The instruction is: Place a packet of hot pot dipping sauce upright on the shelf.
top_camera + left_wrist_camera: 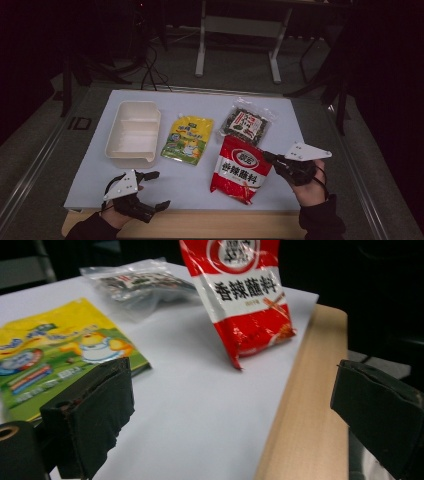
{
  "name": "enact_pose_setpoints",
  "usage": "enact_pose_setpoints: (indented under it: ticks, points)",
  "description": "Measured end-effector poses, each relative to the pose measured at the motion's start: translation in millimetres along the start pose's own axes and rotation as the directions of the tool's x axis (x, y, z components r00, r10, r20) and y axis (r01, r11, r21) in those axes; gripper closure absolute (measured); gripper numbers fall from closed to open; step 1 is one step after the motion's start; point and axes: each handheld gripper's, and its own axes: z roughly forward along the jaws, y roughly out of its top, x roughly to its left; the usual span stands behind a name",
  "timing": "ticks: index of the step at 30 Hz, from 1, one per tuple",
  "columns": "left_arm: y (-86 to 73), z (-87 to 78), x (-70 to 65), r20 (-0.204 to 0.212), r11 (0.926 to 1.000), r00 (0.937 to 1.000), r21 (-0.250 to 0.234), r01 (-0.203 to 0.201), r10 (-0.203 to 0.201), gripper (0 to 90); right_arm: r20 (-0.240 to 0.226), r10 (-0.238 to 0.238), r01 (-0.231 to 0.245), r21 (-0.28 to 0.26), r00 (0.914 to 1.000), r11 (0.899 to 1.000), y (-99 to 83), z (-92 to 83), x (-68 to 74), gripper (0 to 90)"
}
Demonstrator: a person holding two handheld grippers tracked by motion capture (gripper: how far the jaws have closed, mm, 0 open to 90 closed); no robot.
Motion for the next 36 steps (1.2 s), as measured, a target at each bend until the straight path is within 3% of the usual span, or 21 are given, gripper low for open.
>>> enact_pose_setpoints:
  ticks: [3, 8, 17, 21, 27, 36]
  points:
    - [4.5, 2.1, -2.0, 0.013, 0.9998, 0.9997, 0.0, 0.022, -0.022, 4.3, -0.01, -0.028, 0.028, -0.012, 0.9996, 1.0, 5.6, -3.7, 6.2, 89.0]
    - [11.5, 6.8, -4.4, 0.03, 0.9997, 0.9993, -0.007, 0.024, -0.024, 4.4, -0.026, -0.073, 0.072, -0.017, 0.997, 0.997, 14.2, -6.7, 14.5, 89.0]
    - [22.6, 23.0, -6.2, 0.037, 0.9988, 0.9981, 0.01, 0.048, -0.049, 4.4, -0.076, -0.095, 0.095, -0.016, 0.9925, 0.995, 19.6, -6.6, 13.6, 88.9]
    - [33.8, 32.0, -11.4, 0.035, 0.9997, 0.9993, 0.019, 0.013, -0.014, 4.6, -0.086, -0.106, 0.105, -0.018, 0.9906, 0.994, 21.6, -7.3, 12.6, 88.9]
    - [43.1, 48.6, -5.3, 0.032, 0.9998, 0.9994, 0.009, -0.015, 0.015, 4.6, -0.093, -0.125, 0.124, -0.015, 0.9878, 0.992, 26.1, -7.6, 14.7, 88.9]
    - [46.4, 79.8, 9.6, 0.054, 0.9996, 0.9984, 0.022, -0.02, 0.019, 6.2, -0.112, -0.156, 0.155, -0.013, 0.9815, 0.988, 35.2, -4.4, 18.0, 88.9]
